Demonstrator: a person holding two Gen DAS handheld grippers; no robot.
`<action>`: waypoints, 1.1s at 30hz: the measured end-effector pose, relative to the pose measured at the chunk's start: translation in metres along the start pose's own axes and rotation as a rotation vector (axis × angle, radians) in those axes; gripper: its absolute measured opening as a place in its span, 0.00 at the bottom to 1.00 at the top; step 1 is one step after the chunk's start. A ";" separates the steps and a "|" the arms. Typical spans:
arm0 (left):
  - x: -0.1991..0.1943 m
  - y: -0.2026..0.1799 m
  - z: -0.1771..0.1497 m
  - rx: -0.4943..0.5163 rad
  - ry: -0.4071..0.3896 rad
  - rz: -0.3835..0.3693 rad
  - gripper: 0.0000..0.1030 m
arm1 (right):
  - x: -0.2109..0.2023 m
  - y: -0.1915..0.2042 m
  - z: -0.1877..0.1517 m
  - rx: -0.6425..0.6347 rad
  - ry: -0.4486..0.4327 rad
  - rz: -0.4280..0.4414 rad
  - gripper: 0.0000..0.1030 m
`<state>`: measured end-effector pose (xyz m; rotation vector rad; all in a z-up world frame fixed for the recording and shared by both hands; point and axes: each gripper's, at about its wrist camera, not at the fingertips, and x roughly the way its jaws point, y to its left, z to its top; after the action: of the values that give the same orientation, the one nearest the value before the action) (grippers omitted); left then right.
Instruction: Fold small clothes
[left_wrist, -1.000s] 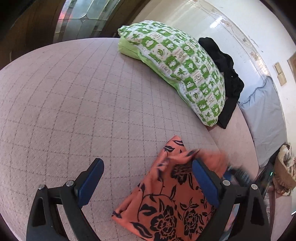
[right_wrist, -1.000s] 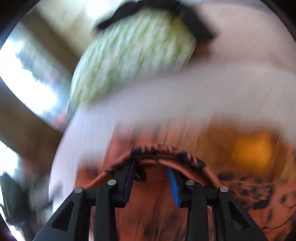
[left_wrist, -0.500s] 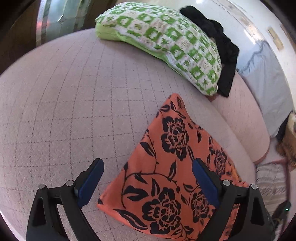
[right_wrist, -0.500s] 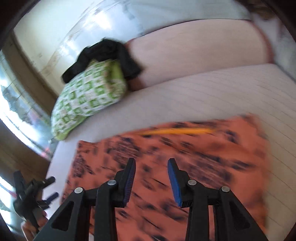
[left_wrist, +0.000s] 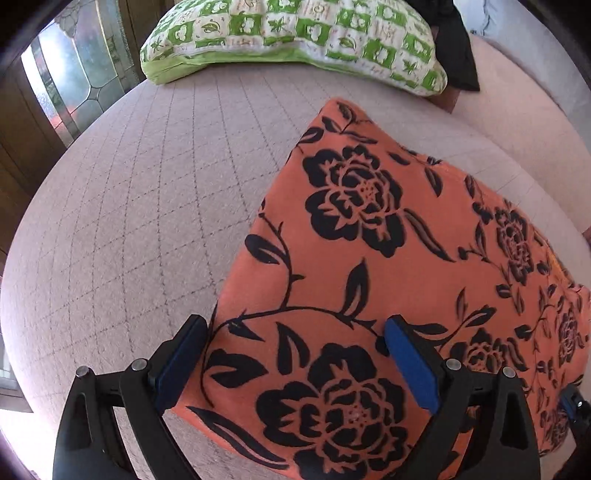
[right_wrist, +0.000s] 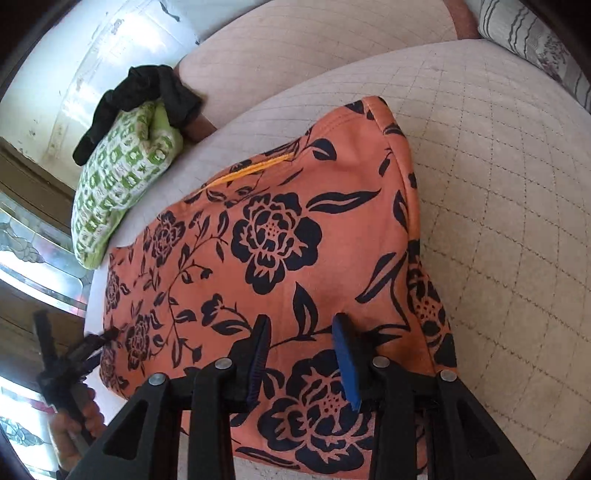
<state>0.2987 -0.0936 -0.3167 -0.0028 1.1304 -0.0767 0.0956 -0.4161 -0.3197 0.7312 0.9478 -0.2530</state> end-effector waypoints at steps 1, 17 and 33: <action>-0.006 -0.001 0.000 -0.002 -0.024 -0.013 0.94 | -0.003 0.001 0.000 0.004 -0.013 0.005 0.37; 0.001 -0.098 -0.048 0.354 -0.005 -0.013 1.00 | 0.023 0.050 0.015 -0.102 0.044 0.139 0.37; -0.010 -0.081 -0.031 0.185 0.015 -0.090 1.00 | 0.003 0.018 0.054 -0.030 -0.184 0.148 0.42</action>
<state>0.2619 -0.1722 -0.3179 0.1115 1.1346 -0.2620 0.1415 -0.4381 -0.2940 0.7333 0.7186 -0.1720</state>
